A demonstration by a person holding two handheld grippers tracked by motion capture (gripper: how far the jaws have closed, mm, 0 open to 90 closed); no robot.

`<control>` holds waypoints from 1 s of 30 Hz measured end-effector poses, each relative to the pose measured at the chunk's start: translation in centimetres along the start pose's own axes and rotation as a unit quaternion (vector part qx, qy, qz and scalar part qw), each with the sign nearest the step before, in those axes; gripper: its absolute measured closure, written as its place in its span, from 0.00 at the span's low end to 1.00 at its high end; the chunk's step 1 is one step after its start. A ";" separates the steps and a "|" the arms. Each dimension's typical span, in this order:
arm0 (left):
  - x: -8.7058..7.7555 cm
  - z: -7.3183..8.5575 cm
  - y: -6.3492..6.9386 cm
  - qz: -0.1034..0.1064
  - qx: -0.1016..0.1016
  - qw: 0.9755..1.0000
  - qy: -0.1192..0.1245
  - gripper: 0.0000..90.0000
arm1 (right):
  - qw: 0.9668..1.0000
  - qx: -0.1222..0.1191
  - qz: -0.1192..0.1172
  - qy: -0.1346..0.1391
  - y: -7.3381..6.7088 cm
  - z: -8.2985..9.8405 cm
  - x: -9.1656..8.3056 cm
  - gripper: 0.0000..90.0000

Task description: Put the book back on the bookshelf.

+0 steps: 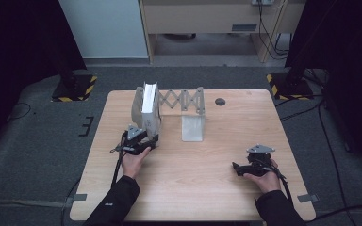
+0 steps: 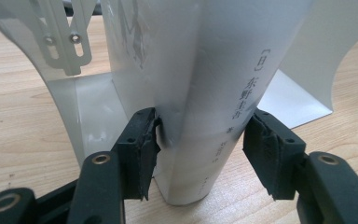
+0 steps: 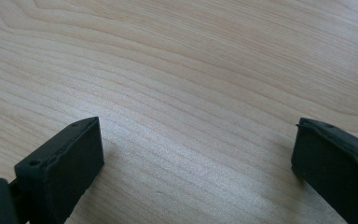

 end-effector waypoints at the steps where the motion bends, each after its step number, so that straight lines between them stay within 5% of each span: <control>1: 0.1 0.0 0.0 0.000 -0.001 1.000 0.001 0.49 | 1.000 0.000 0.000 0.000 0.0 0.0 0.0 0.03; 21: 1.4 -0.5 -0.3 0.011 -0.007 1.000 0.003 0.46 | 1.000 0.000 0.000 0.001 0.0 0.0 0.0 0.03; 30: -0.9 -0.8 -1.3 0.022 -0.022 0.999 0.008 0.44 | 1.000 -0.001 -0.001 0.001 0.0 0.0 0.0 0.03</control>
Point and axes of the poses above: each handheld gripper's, and its own axes: x roughly forward along the jaws, z roughly out of its underside, y roughly to its right, the point moved 1 cm from there along x, roughly forward along the jaws, and after that the axes turned 15 degrees about -z, right-handed, at the moved point
